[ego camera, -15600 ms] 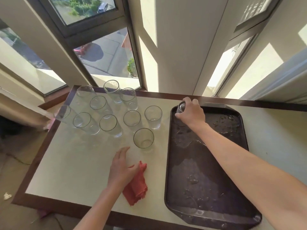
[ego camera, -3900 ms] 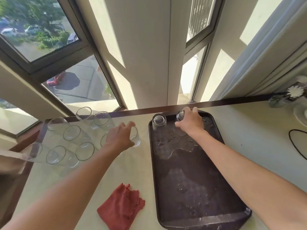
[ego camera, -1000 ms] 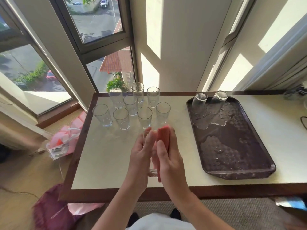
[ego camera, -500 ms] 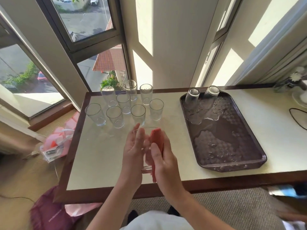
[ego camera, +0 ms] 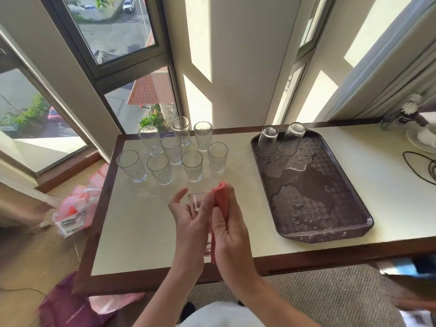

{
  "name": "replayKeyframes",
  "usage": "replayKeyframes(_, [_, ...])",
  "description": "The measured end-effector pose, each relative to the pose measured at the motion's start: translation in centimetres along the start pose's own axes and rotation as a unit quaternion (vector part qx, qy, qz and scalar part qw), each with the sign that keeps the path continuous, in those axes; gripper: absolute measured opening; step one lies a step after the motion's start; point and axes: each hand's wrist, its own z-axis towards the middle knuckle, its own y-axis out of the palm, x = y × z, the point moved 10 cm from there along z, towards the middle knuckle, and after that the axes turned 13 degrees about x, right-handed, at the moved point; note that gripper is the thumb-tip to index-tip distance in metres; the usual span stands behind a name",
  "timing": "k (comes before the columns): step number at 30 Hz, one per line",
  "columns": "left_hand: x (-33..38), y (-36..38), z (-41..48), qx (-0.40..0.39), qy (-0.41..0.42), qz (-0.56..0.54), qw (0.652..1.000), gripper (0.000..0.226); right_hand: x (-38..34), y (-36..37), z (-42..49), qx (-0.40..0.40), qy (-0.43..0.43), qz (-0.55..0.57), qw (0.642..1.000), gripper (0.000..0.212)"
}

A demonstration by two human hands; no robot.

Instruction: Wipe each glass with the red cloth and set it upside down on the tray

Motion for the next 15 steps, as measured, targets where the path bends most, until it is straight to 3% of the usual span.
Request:
replayKeyframes(5, [-0.4, 0.7, -1.2, -0.024, -0.018, -0.006, 1.0, 0.062, 0.1, -0.8, 3.0, 0.009, 0.133, 0.086, 0.987, 0.04])
replayKeyframes(8, [-0.1, 1.1, -1.1, -0.037, -0.016, 0.007, 0.999, 0.059, -0.1, -0.8, 2.3, 0.018, 0.108, 0.061, 0.992, 0.039])
replayKeyframes(12, [-0.4, 0.2, 0.3, 0.0, -0.03, 0.013, 0.999, 0.08, 0.4, -0.5, -0.7, 0.005, 0.03, -0.009, 1.0, 0.052])
replayKeyframes(15, [-0.5, -0.6, 0.6, 0.025, -0.024, 0.03, 0.999, 0.074, 1.5, -0.3, -1.2, -0.014, 0.049, -0.011, 0.999, 0.059])
